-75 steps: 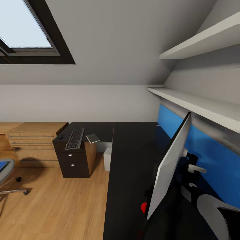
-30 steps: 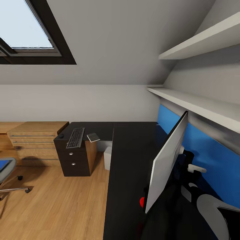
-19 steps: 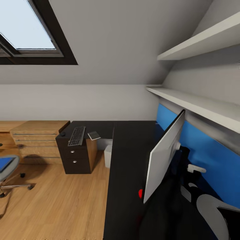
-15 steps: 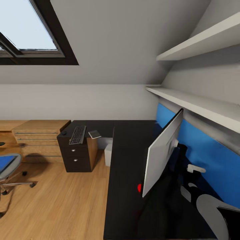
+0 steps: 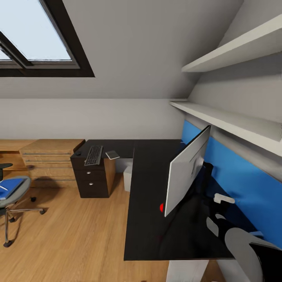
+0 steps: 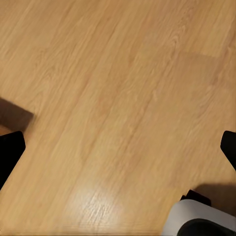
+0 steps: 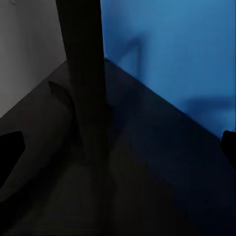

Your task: In the bedroom, organize the workspace by keeping the computer under the desk, ensuring the monitor is on the desk, placing the keyboard on the desk next to the monitor, placing the mouse on the desk next to the keyboard, moving the folder from the swivel chair onto the desk next to the mouse, stacking the notebook on top of the folder with the pen on top of the notebook, and positioning the swivel chair next to the desk.

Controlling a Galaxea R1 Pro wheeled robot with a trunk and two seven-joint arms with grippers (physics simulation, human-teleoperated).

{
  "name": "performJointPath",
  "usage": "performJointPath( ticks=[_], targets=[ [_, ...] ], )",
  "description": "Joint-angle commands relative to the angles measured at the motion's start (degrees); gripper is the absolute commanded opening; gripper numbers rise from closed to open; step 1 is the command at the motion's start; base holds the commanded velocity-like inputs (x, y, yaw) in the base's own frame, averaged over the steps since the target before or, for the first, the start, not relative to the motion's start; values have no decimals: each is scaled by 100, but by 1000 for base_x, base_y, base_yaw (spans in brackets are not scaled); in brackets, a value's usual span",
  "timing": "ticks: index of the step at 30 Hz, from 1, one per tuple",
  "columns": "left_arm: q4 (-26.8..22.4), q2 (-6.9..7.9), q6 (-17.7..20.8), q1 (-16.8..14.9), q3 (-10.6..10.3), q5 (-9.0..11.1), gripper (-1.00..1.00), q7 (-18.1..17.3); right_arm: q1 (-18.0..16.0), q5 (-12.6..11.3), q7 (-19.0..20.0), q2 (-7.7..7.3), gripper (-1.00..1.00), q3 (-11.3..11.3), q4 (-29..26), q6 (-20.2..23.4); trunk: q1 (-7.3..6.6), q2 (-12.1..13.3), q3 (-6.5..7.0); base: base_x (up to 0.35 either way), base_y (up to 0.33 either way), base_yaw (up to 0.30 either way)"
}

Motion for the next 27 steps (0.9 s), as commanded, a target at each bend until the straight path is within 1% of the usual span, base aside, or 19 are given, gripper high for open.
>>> performJointPath(
  ticks=[1,6,7,8,9,10,11,14,15,19,20,22,23,24,25,26,27],
  targets=[
    [-17,2,7,3,-51,28,100,43,-4,-45,18,18,100,-14,-16,37,0,-4,-6,-29,0,0],
    [-26,3,30,3,-53,28,100,39,-4,-76,16,112,100,-114,-414,800,0,-4,-6,-12,0,0],
    [-25,3,39,3,-54,28,100,39,22,-284,16,179,100,-177,-1153,1874,0,-4,-6,-2,0,0],
    [-25,3,41,3,-54,28,100,39,45,-347,16,186,100,-183,-1349,2111,0,-4,-6,-2,0,0],
    [-25,0,44,3,-54,28,100,38,148,-479,16,196,100,-192,-1788,2594,0,-4,-6,-1,0,0],
    [-27,-2,45,3,-54,28,100,38,235,-543,16,201,100,-195,-2034,2828,0,-4,-6,-1,0,0],
    [-29,-4,44,3,-54,26,100,38,621,-699,5,215,100,-200,-2893,3456,0,-4,-6,0,0,0],
    [-31,-5,45,3,-52,27,100,38,1109,-794,-25,249,100,-197,-3847,3898,0,-4,-6,0,0,0],
    [-31,-5,44,3,-53,27,100,38,1424,-830,-70,315,100,-195,-4452,4083,0,-4,-6,0,0,0],
    [-30,-6,43,3,-53,27,100,38,1933,-835,-269,542,100,-191,-5467,4285,0,-4,-6,0,0,0],
    [-29,-6,43,3,-52,28,100,38,2139,-821,-418,672,100,-183,-5896,4344,0,-4,-6,0,0,0],
    [-28,-6,42,3,-51,24,100,38,2345,-786,-578,789,100,-158,-6300,4399,0,-4,-6,0,0,0],
    [-28,-6,41,3,-52,26,100,38,2563,-727,-734,890,100,-106,-6712,4462,0,-4,-6,0,0,0],
    [-30,-4,40,4,-51,26,100,38,2786,-656,-886,981,100,-6,-7135,4532,0,-4,-6,0,0,0],
    [-28,-3,40,4,-52,27,100,38,2897,-620,-962,1026,100,60,-7347,4574,0,-4,-6,0,0,0],
    [-30,-1,40,4,-52,27,100,38,3110,-557,-1117,1109,100,230,-7751,4664,0,-4,-6,0,0,0],
    [-29,0,40,3,-53,25,100,38,3307,-510,-1327,1176,100,477,-8081,4754,0,-4,-6,0,0,0]
  ],
)
